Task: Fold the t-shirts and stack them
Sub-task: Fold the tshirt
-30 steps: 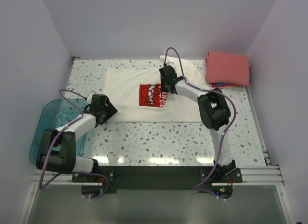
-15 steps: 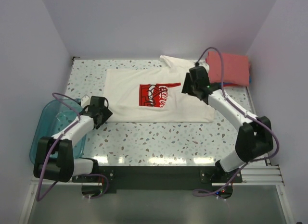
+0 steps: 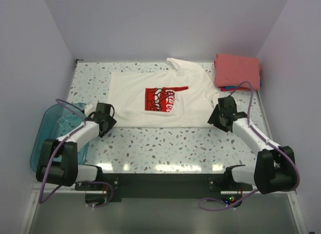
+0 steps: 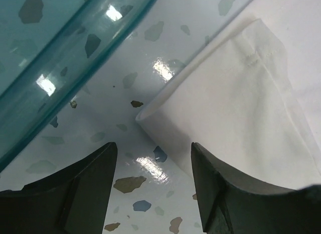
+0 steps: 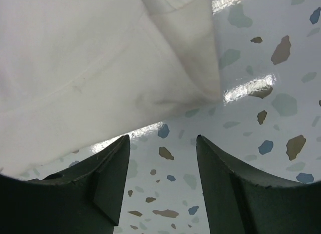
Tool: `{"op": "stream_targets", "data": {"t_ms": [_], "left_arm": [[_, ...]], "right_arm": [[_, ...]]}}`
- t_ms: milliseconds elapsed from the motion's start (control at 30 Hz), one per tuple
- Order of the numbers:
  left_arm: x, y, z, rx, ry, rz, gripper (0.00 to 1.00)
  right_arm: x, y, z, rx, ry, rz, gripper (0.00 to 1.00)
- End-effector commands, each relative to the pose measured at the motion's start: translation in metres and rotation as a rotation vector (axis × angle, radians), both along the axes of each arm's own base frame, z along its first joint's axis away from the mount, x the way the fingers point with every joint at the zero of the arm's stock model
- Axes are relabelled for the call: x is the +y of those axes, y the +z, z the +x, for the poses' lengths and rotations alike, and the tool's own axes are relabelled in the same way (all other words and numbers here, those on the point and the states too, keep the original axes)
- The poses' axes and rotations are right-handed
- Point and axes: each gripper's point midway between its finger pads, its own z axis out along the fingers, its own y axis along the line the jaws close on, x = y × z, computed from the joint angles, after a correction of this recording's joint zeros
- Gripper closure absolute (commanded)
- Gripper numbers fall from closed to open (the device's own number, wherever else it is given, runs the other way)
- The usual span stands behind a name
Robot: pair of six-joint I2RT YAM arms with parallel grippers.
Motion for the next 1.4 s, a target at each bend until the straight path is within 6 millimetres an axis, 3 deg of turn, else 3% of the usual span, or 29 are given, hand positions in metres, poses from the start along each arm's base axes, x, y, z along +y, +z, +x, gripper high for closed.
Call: {"op": "stream_targets", "data": {"t_ms": [0,267,433,567,633,667,700,800,867,967,1033,1200,1367], "left_arm": [[0.010,-0.002,0.010,-0.020,0.046,0.047,0.34],[0.016,-0.016,0.009,0.022,0.052,0.089,0.37],[0.019,-0.023,0.008,0.046,0.050,0.108,0.41],[0.019,-0.026,0.007,0.056,0.046,0.113,0.53],[0.019,-0.025,0.010,0.053,0.038,0.115,0.61],[0.017,-0.025,0.011,0.054,0.030,0.109,0.70],[0.016,-0.022,0.014,0.047,0.025,0.107,0.75],[0.012,-0.017,0.018,0.036,0.005,0.087,0.91],[0.010,-0.006,0.020,0.016,-0.002,0.078,1.00],[0.007,0.011,0.021,-0.021,-0.008,0.060,1.00],[0.005,0.018,0.019,-0.035,-0.011,0.047,1.00],[0.005,0.033,0.000,-0.044,-0.011,0.028,1.00],[0.003,0.034,-0.029,-0.026,-0.016,-0.002,1.00]], "right_arm": [[-0.009,0.000,0.006,-0.043,-0.057,0.036,0.41],[-0.029,-0.037,0.013,0.035,-0.115,0.061,0.40],[-0.035,-0.046,0.022,0.041,-0.140,0.074,0.40],[-0.033,-0.050,0.030,0.045,-0.148,0.088,0.41],[-0.033,-0.050,0.033,0.043,-0.152,0.093,0.54],[-0.033,-0.050,0.033,0.045,-0.153,0.094,0.65],[-0.033,-0.047,0.036,0.040,-0.154,0.094,0.82],[-0.035,-0.040,0.038,0.039,-0.156,0.093,0.98],[-0.037,-0.029,0.035,0.035,-0.150,0.086,1.00],[-0.037,-0.005,0.029,-0.006,-0.148,0.087,1.00],[-0.049,0.006,0.023,-0.026,-0.184,0.087,1.00],[-0.053,0.038,-0.006,-0.070,-0.204,0.083,1.00],[-0.057,0.059,-0.041,-0.090,-0.229,0.064,1.00]]}}
